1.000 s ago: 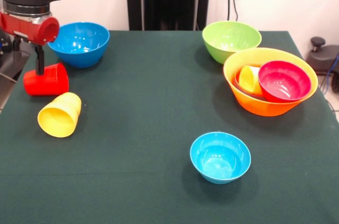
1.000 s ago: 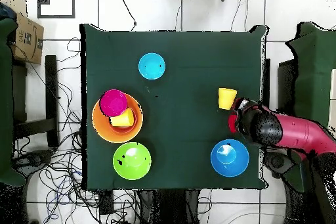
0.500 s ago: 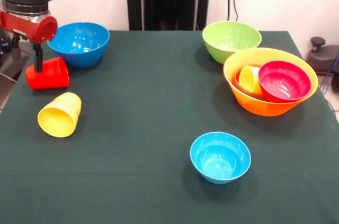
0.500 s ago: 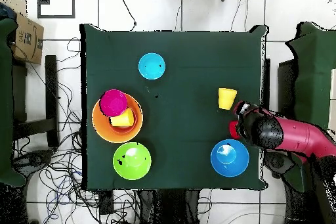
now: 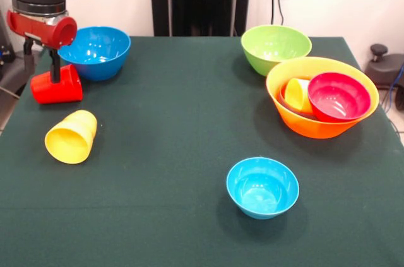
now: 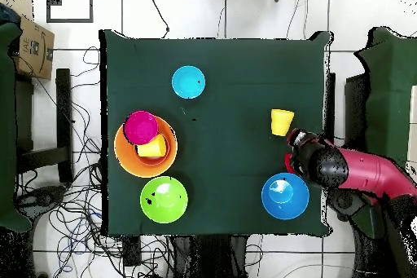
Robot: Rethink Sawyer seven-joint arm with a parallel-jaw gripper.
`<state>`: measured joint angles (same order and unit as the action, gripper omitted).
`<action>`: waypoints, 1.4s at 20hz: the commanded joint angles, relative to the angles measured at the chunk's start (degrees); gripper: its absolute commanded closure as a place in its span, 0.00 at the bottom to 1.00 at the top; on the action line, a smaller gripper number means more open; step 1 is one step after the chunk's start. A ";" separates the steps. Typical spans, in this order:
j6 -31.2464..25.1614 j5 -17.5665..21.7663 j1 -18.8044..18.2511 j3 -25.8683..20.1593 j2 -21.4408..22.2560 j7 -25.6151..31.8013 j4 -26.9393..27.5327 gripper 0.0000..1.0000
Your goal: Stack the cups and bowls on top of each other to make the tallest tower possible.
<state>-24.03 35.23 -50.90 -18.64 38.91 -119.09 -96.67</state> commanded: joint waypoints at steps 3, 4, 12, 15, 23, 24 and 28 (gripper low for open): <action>-13.86 -6.04 1.57 -2.55 7.30 5.52 -4.87 0.00; -15.90 -7.30 1.63 -2.83 8.83 6.04 -4.99 0.00; -21.75 -15.11 2.87 -3.19 17.75 3.14 -7.67 0.00; -19.70 -15.84 4.35 -2.08 18.12 0.15 -9.01 0.00; -23.09 -23.23 5.56 1.07 31.28 0.84 -14.98 0.00; -25.68 -24.66 5.30 1.15 33.07 2.35 -14.66 0.00; -26.42 -26.84 6.06 1.75 35.59 2.57 -16.51 0.00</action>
<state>-42.65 11.97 -47.11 -18.14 67.70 -119.09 -105.88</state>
